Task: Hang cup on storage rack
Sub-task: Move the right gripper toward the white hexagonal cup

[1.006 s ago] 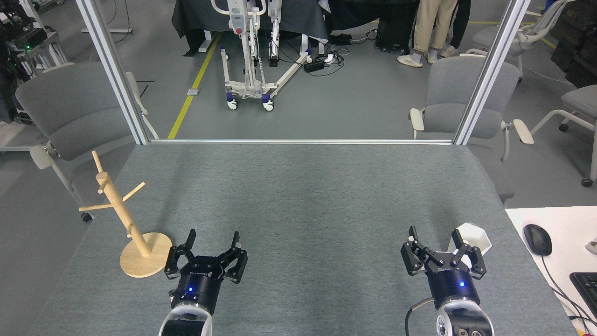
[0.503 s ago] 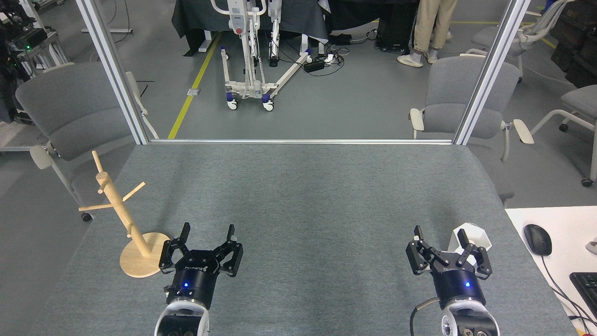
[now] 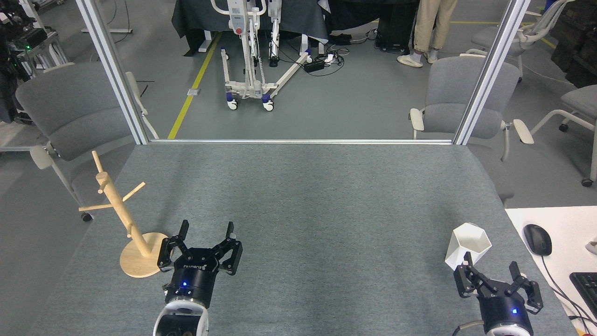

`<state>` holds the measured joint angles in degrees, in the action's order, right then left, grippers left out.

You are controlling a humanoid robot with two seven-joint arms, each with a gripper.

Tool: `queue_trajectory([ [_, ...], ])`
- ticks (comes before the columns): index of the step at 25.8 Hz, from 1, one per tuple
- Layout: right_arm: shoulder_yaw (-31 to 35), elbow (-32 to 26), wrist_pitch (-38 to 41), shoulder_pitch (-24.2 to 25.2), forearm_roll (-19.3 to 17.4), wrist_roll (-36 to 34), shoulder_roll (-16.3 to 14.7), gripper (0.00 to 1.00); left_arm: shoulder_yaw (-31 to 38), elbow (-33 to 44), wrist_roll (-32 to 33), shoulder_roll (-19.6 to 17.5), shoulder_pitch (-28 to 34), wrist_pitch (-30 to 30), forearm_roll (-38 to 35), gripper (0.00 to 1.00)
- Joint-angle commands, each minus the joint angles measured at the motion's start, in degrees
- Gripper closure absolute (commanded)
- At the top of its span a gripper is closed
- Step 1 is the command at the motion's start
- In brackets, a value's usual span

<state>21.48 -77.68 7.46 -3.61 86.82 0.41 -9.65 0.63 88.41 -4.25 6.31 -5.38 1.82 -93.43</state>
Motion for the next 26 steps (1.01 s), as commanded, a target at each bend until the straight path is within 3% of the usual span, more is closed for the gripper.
queue_trajectory([
  [1,0.4,4.2,0.37,0.1,0.02,-1.46,-1.95,0.0,-0.1,-0.16,-0.32,-0.16,0.46,0.2,0.0,0.01],
  [11,0.4,12.47,5.9,-3.77,0.02,-5.24,-6.34,0.0,0.08,-1.31,-0.5,-0.07,1.95,-0.06,-0.09,0.01],
  [26,-1.8,16.69,5.99,-6.93,0.1,-6.74,-7.4,0.0,0.16,-1.48,-0.58,0.11,0.2,-0.15,-0.09,0.01],
])
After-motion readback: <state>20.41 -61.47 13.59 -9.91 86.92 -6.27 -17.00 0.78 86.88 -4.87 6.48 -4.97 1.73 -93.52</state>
